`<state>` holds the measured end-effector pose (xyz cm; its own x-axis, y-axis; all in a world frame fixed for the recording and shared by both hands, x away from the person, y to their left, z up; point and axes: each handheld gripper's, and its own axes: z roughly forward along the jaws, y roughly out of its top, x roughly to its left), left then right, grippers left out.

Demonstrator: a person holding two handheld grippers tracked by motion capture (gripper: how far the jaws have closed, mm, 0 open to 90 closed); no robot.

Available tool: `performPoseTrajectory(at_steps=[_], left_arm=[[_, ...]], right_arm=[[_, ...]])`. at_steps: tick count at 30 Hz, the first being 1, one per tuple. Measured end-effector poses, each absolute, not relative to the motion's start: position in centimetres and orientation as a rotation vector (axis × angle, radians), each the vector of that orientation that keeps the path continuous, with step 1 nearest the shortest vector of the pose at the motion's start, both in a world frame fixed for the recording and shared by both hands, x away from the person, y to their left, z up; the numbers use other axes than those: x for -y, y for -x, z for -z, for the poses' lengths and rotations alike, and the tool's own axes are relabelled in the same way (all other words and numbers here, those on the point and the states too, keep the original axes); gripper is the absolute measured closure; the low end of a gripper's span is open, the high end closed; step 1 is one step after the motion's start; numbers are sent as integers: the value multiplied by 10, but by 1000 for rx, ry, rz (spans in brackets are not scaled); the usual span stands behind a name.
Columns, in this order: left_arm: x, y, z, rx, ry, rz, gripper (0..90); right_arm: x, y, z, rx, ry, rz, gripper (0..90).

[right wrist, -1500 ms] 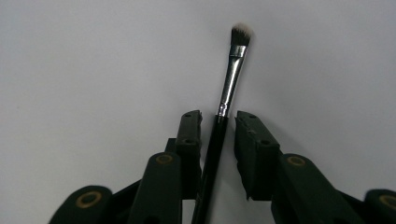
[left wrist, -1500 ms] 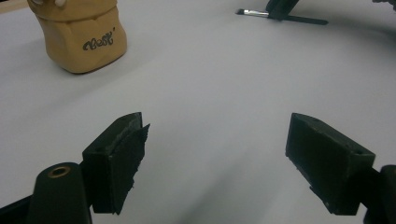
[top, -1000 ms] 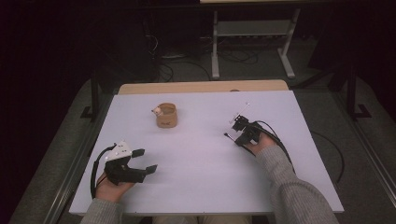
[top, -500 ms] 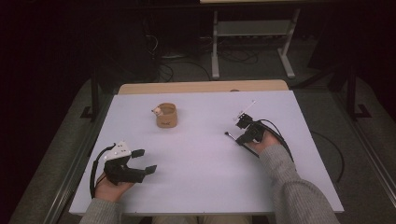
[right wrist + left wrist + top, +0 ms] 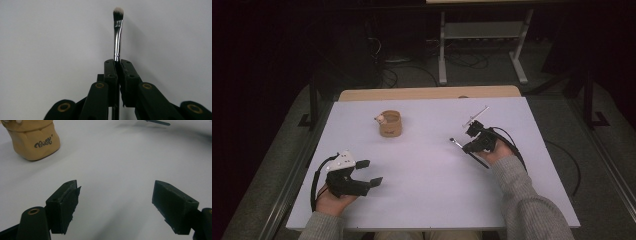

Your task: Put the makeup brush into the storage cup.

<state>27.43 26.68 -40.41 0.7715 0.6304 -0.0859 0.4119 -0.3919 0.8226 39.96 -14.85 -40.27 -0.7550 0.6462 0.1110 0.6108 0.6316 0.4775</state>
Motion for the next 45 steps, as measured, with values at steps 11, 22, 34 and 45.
performPoseTrajectory(at_steps=[11,22,34,45], left_arm=[[-258,-280,404,-775,-2073,-254,218],[-253,-285,384,-738,-2083,-243,222],[-237,-293,361,-663,-2111,-238,238],[-219,-298,352,-607,-2137,-220,249]], right_arm=[[152,-388,386,-2771,-1007,-879,831],[141,-372,364,-2789,-896,-940,831],[125,-355,341,-2788,-688,-1022,832],[104,-340,327,-2819,-518,-1059,831]])
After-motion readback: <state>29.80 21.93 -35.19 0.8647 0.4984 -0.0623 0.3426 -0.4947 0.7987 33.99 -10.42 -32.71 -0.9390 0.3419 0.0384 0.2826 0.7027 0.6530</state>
